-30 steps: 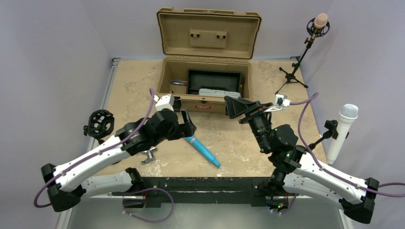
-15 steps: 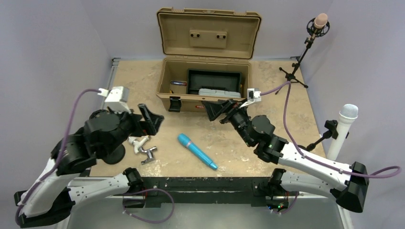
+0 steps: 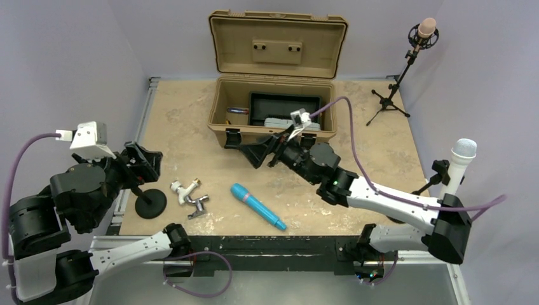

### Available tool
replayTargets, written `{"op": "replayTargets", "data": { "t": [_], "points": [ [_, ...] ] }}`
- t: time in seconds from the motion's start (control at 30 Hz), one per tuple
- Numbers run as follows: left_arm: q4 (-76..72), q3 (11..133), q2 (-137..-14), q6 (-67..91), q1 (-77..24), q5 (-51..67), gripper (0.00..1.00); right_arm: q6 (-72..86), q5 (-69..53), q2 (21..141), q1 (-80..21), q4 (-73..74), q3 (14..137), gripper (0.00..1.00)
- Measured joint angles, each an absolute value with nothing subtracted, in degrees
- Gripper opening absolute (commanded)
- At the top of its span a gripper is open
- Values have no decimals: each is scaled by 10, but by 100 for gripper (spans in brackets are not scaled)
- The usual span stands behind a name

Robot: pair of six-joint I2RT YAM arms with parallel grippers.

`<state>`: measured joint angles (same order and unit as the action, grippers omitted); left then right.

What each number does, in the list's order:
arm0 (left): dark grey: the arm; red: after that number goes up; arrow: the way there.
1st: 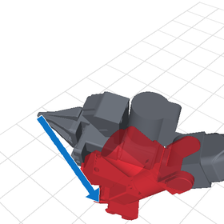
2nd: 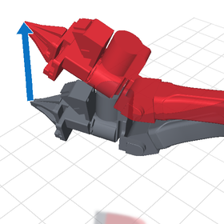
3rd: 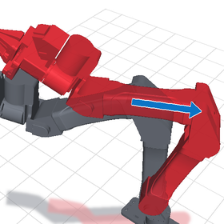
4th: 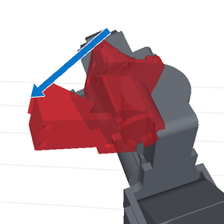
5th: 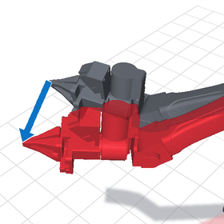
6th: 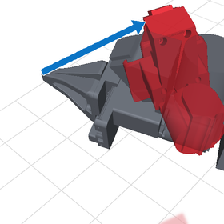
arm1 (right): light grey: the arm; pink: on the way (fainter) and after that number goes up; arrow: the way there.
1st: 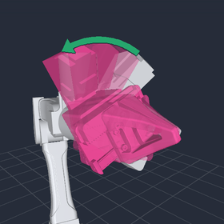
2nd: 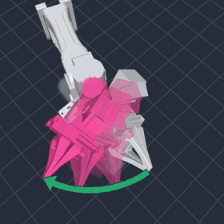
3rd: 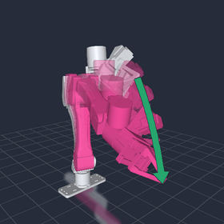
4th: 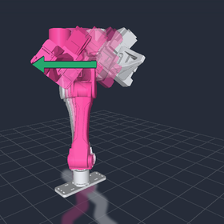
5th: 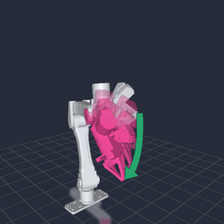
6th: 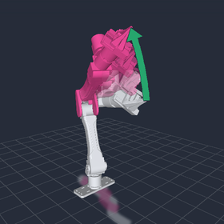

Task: Remove the microphone from the stand

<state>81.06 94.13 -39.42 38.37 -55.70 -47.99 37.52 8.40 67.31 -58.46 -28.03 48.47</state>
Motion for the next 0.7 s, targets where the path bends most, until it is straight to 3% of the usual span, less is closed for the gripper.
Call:
{"op": "replayTargets", "data": {
  "t": [0.37,0.7],
  "points": [
    [890,1008,-397,435,-557,-574,92,532,-89,946,-698,-378,723,95],
    [897,993,-370,463,-557,-570,91,667,-84,1087,-701,-367,870,87]
  ]
}}
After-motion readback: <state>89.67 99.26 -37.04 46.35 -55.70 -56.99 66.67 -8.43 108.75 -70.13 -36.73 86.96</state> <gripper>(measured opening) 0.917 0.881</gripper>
